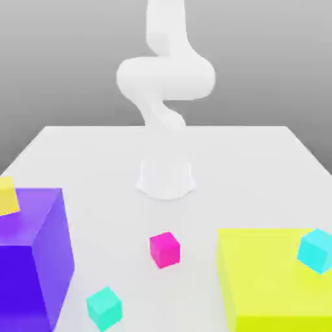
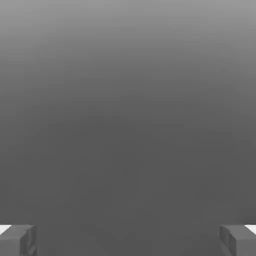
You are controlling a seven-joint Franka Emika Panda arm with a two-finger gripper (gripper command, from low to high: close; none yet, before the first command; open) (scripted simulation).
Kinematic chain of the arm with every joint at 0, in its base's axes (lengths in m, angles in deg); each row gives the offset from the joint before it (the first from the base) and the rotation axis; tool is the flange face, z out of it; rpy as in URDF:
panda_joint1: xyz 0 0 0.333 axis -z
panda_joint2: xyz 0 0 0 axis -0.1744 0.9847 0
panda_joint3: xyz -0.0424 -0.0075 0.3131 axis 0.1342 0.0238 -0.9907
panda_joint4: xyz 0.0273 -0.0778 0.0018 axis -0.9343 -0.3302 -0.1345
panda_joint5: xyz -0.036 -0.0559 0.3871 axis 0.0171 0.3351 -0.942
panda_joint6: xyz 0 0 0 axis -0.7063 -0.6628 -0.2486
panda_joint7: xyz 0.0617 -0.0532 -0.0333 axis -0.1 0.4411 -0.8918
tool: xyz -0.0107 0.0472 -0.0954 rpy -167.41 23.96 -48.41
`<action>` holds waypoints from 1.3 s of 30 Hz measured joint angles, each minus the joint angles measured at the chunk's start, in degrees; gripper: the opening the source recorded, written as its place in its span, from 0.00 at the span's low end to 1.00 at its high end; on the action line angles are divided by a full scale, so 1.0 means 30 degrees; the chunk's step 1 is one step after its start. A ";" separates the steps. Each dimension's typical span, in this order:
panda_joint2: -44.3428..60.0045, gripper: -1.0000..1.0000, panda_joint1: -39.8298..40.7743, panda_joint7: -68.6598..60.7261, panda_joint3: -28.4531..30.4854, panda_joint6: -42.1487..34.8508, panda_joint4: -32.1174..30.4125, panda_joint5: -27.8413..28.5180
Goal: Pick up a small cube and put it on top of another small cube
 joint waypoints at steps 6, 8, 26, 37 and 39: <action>0.4077 0.50 0.1144 0.2187 -0.0700 0.1743 -0.0202 0.0391; 0.5462 0.50 0.1571 0.2980 -0.0928 0.2328 -0.0311 0.0549; 1.7814 0.50 0.4361 1.0551 -0.0308 0.7350 -0.2897 0.0760; 2.2473 0.00 0.4669 1.1289 0.0138 1.0554 -0.3031 0.0114; 2.2474 0.00 0.4672 1.1304 0.0135 1.0574 -0.3031 0.0129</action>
